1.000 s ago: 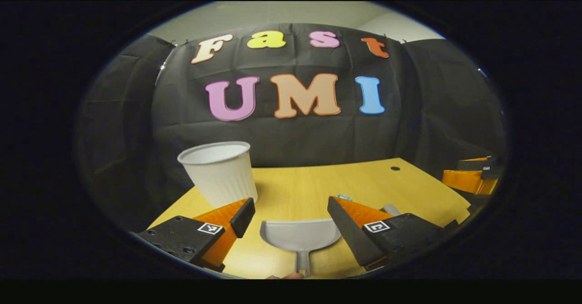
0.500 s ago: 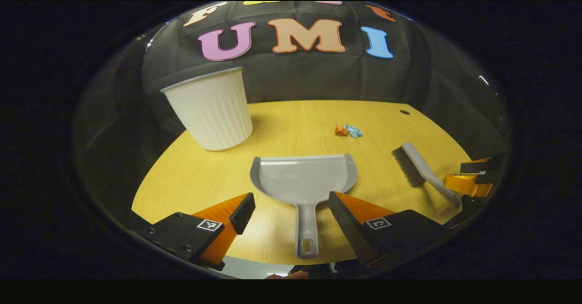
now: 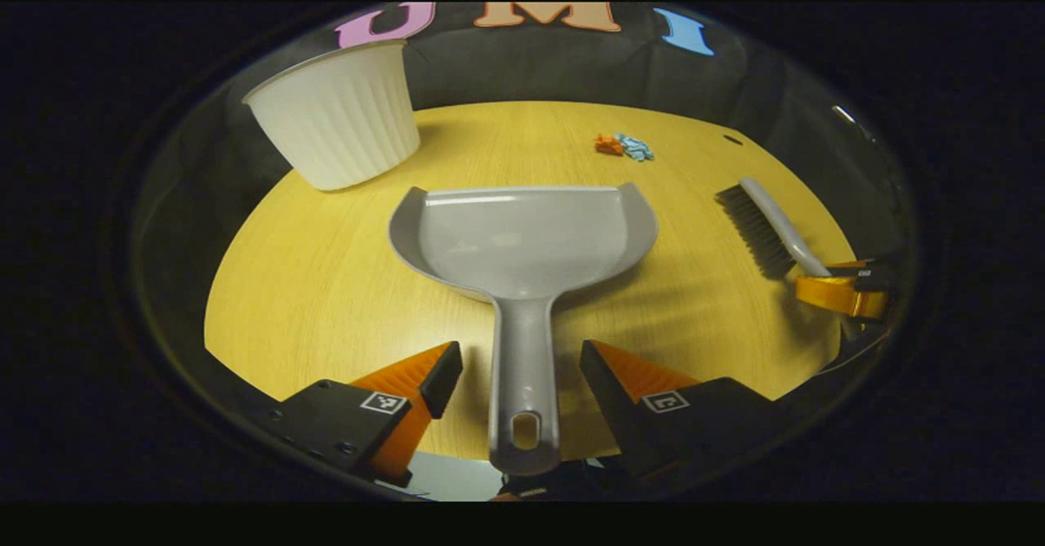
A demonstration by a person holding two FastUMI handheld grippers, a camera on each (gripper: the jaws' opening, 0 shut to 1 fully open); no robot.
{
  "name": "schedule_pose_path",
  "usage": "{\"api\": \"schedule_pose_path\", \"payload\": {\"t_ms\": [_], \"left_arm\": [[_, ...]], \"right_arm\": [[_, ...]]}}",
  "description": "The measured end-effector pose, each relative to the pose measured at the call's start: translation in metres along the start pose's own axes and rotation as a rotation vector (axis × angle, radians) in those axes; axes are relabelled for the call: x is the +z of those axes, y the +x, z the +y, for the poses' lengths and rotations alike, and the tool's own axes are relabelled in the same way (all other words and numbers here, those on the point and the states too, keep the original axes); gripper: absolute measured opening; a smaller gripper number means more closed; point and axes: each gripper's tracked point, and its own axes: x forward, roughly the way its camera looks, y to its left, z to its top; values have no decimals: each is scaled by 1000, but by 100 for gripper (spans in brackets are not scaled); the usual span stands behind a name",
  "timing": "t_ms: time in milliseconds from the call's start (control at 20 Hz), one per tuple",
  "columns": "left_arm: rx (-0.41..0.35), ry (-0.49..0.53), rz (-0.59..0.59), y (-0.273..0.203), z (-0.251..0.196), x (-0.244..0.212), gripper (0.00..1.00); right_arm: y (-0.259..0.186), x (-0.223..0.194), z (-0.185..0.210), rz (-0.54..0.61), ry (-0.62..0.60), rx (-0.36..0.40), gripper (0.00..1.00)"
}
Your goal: Pick up the small broom and dustpan from the desktop, sweep the trash into the dustpan with the broom, and then empty the trash into the garbage bin.
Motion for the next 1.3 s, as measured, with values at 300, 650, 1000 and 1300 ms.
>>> {"api": "schedule_pose_path", "payload": {"t_ms": [300,650,1000,1300], "left_arm": [[4,50,41,-2,3,-1,30],[28,193,-54,1,13,27,26],[-30,305,-63,15,9,49,26],[-115,336,-20,11,3,43,27]], "right_arm": [[8,-2,-2,35,-78,36,24],[-13,37,-26,-105,-55,142,16],[-7,143,-75,-140,-120,39,16],[42,202,-65,-35,-270,-31,16]]}}
